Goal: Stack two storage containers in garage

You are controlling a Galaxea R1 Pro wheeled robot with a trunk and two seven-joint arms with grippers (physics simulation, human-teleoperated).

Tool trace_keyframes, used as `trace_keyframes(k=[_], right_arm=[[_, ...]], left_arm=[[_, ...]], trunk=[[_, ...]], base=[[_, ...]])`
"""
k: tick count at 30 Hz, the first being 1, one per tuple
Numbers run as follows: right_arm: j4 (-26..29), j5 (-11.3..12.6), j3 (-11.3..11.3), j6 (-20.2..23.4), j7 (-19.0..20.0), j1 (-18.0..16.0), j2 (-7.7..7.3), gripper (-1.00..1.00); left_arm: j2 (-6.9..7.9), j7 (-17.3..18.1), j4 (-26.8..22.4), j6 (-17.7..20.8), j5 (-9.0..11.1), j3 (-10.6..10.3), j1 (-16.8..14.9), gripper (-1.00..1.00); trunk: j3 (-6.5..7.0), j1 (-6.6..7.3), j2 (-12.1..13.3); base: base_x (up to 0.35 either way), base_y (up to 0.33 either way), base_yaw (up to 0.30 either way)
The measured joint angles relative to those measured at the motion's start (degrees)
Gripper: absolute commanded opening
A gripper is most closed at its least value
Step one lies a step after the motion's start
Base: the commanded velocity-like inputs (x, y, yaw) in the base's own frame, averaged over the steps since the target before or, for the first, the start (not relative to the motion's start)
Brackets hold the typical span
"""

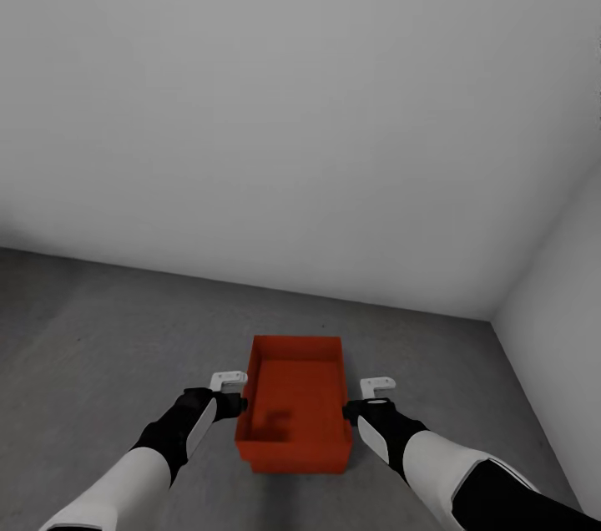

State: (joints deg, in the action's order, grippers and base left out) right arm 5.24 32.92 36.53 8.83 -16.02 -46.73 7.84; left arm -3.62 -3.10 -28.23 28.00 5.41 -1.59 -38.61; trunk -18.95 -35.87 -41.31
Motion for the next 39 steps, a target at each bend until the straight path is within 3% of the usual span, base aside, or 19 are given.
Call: trace_keyframes(k=[15,27,39], right_arm=[[0.0,0.0,0.01,0.0,0.0,0.0,0.04,1.0],[-0.17,0.08,0.0,-0.07,0.15,0.0,-0.08,1.0],[-0.6,0.18,0.0,-0.06,0.51,0.02,0.25,1.0]], left_arm=[[-0.08,0.0,-0.01,0.01,0.0,0.0,0.03,1.0],[0.01,0.09,0.23,0.53,0.11,-0.05,0.04,1.0],[0.87,0.33,10.96,-0.35,0.3,-0.08,0.02,1.0]], trunk=[[1.32,0.0,0.0],[1.4,-0.04,0.02],[1.4,-0.04,0.02]], base=[[-0.001,0.0,0.0],[-0.293,0.0,0.0],[-0.345,0.0,0.0]])
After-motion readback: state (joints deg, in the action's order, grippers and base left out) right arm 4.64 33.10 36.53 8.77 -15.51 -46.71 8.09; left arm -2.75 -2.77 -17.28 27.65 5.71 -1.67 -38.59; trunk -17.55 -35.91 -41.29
